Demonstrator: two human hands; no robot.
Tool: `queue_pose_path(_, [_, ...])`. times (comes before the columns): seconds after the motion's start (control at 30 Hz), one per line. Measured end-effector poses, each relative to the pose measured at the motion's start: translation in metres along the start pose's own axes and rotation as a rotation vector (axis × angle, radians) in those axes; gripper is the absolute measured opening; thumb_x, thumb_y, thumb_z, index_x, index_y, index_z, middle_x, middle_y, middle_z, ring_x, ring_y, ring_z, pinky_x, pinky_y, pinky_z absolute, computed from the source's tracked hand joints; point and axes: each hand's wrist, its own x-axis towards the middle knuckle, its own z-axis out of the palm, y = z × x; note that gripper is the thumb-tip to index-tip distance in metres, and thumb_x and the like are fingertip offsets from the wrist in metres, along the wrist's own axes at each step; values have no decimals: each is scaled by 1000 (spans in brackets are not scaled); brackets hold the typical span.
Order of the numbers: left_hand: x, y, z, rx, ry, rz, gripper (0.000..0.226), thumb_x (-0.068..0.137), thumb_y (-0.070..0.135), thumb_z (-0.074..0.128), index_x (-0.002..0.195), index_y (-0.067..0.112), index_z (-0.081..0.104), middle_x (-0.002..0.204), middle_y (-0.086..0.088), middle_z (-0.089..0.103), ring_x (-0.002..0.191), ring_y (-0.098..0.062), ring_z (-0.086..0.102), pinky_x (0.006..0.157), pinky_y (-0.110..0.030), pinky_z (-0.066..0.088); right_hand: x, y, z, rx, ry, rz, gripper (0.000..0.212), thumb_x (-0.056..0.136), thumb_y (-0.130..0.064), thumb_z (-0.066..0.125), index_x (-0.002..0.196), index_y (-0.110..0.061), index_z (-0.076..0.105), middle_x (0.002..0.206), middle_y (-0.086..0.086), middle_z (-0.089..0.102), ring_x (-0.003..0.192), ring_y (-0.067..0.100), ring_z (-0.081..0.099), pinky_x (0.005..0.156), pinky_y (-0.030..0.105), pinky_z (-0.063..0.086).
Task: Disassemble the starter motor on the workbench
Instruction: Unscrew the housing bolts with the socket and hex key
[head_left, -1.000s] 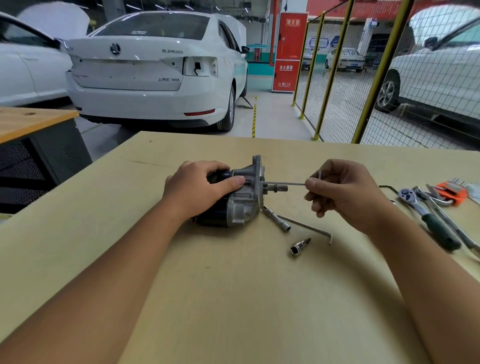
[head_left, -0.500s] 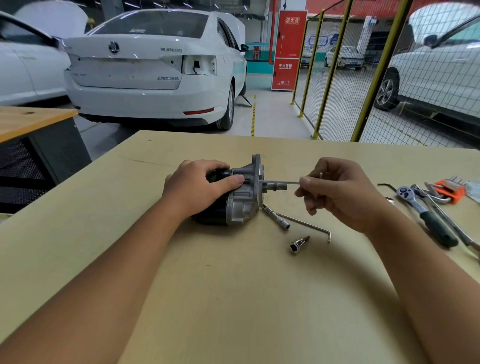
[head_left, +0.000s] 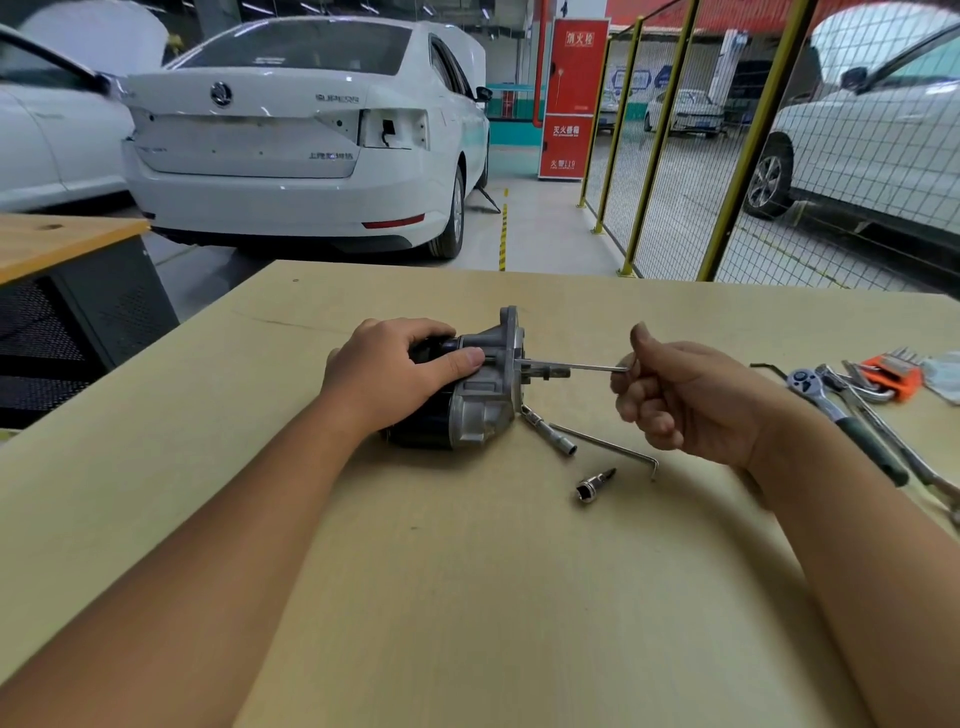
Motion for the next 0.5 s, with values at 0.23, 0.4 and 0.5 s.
queue_pose_path(0.23, [0, 0, 0, -1, -5, -1, 79, 57, 96, 51, 118, 50, 70, 122, 16, 69, 123, -14, 56, 105, -49, 46, -3, -2, -2, 9, -59, -72, 34, 85, -29, 64, 96, 3, 60, 68, 10, 56, 42, 8, 44, 38, 20, 38])
queue_pose_path(0.4, [1, -1, 0, 6, 1, 4, 79, 58, 96, 50, 118, 50, 70, 121, 18, 70, 122, -13, 56, 105, -49, 46, -1, 2, -3, -122, -64, -155, 20, 76, -10, 72, 87, 2, 60, 72, 22, 64, 44, 16, 52, 42, 25, 46])
queue_pose_path(0.5, [1, -2, 0, 5, 1, 10, 77, 59, 96, 51, 117, 50, 70, 120, 18, 70, 122, -13, 56, 105, -49, 47, 3, 7, -3, -203, -16, -233, 26, 74, -5, 73, 90, 8, 57, 76, 30, 65, 48, 23, 55, 46, 32, 50])
